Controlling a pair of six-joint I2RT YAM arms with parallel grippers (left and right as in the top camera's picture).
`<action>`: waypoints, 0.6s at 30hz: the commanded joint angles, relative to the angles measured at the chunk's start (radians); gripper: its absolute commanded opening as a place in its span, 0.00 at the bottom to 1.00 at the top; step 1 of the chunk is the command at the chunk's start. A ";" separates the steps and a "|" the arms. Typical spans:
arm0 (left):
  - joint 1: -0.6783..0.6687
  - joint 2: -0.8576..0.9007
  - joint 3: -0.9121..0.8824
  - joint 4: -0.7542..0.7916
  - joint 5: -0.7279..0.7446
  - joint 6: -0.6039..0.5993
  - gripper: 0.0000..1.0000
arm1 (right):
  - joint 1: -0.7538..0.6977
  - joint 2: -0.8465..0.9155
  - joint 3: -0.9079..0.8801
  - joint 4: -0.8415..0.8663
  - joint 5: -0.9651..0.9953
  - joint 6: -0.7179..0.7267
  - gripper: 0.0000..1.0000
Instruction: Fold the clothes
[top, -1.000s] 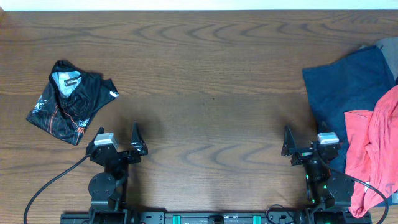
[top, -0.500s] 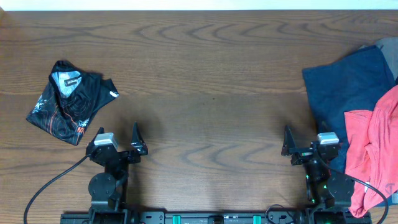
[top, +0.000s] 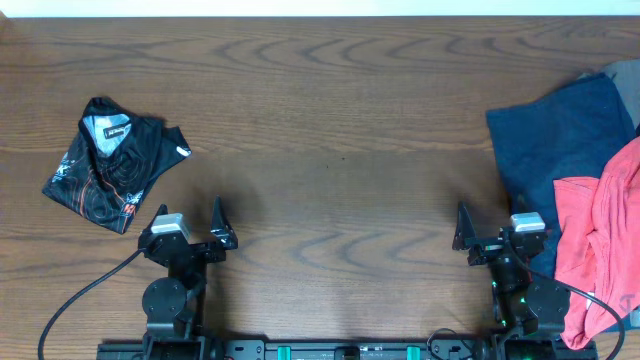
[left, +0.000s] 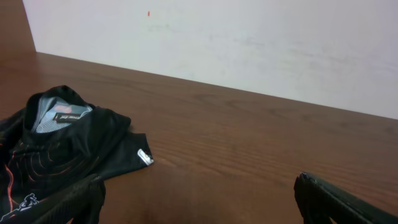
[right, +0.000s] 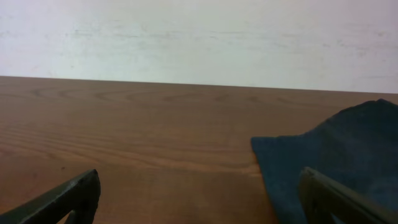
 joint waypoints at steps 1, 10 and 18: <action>0.000 -0.006 -0.017 -0.042 -0.016 -0.002 0.98 | 0.010 -0.006 -0.001 -0.004 -0.008 -0.011 0.99; 0.000 -0.006 -0.017 -0.041 -0.016 -0.002 0.98 | 0.010 -0.006 -0.001 -0.004 -0.008 -0.011 0.99; 0.000 -0.005 -0.006 -0.056 0.008 -0.055 0.98 | 0.010 -0.001 0.009 -0.015 -0.008 0.068 0.99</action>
